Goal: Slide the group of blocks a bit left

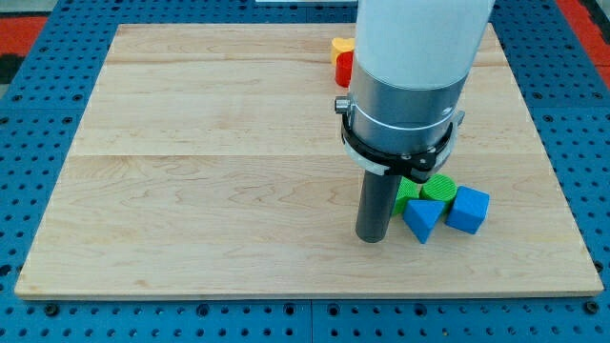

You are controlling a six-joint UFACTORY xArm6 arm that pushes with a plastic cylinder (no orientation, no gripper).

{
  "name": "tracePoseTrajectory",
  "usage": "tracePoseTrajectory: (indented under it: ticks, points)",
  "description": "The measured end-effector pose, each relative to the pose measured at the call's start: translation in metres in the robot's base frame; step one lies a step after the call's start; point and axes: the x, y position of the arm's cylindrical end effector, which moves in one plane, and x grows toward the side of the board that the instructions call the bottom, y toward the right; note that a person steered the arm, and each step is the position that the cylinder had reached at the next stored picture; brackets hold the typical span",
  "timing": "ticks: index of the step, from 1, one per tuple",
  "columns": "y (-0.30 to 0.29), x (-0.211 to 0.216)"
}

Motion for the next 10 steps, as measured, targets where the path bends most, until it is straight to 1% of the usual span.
tracePoseTrajectory:
  ticks: [1,2,3,4,5,7,8,9,10]
  points:
    - [-0.021,-0.009]
    - [-0.054,-0.013]
    - [-0.024,-0.032]
    - [-0.015,-0.065]
    - [-0.046,-0.074]
    - [-0.052,-0.077]
    - [-0.018,-0.077]
    - [-0.001,-0.077]
    - [0.034,-0.087]
